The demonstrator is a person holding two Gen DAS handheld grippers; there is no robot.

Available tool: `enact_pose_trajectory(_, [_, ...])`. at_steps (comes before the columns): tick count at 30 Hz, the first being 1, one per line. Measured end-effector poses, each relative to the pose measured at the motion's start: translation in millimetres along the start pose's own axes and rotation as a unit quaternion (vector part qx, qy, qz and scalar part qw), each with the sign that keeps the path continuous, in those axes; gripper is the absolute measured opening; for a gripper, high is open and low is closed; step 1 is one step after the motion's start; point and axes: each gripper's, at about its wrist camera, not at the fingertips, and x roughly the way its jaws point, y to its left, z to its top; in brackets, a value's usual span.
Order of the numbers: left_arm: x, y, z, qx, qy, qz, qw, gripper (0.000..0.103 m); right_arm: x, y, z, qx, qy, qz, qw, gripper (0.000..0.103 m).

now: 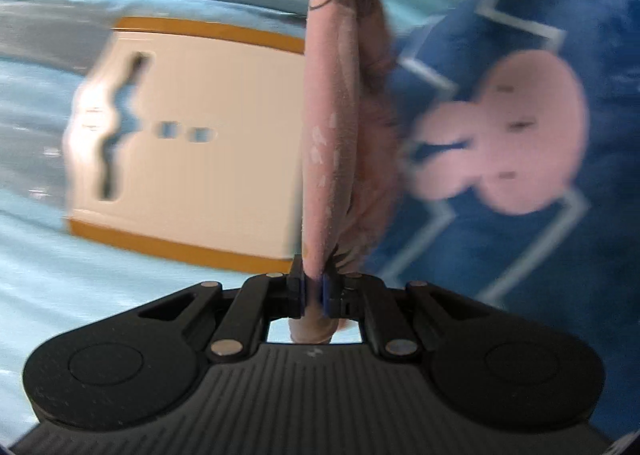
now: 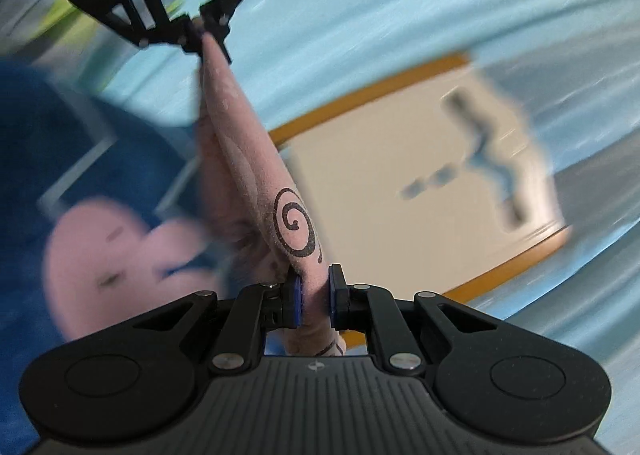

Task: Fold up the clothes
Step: 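Carry the lifted pants with both tools over the dark blue fleece blanket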

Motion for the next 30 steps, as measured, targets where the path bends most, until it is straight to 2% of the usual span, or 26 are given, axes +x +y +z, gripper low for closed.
enact_pose_trajectory(3, [14,-58,-2,0.018,0.003,-0.057,0.9982,0.007,21,47,-28,-0.001,0.042,0.073,0.996,0.011])
enact_pose_trajectory(5, [18,-78,-4,0.018,0.006,-0.075,0.997,0.008,22,66,-37,-0.009,0.05,0.092,0.994,0.011])
enact_pose_trajectory(10, [9,-80,-11,-0.001,0.001,-0.069,0.9976,0.015,12,73,-48,-0.017,0.052,0.089,0.995,0.021])
enact_pose_trajectory(11, [7,-82,-13,0.0,0.0,-0.066,0.9978,0.018,9,74,-50,-0.021,0.052,0.085,0.995,0.022])
enact_pose_trajectory(17, [5,-93,-12,-0.009,0.002,-0.055,0.9985,0.016,-3,82,-60,-0.037,0.062,0.077,0.994,0.023])
enact_pose_trajectory(18, [8,-92,-10,-0.013,0.003,-0.055,0.9984,0.016,-1,81,-59,-0.038,0.061,0.075,0.995,0.022])
enact_pose_trajectory(20, [10,-91,-9,-0.021,0.005,-0.058,0.9981,0.01,1,79,-57,-0.032,0.066,0.083,0.994,0.012])
enact_pose_trajectory(22, [10,-91,-10,-0.028,0.007,-0.06,0.9978,0.01,5,75,-55,-0.026,0.074,0.091,0.993,0.008])
enact_pose_trajectory(26, [1,-90,-15,-0.051,0.008,-0.06,0.9968,0.009,-1,64,-52,-0.002,0.071,0.08,0.994,0.007])
enact_pose_trajectory(30, [-3,-97,-17,-0.053,0.008,-0.057,0.9969,0.007,0,81,-55,-0.024,0.082,0.097,0.992,0.009])
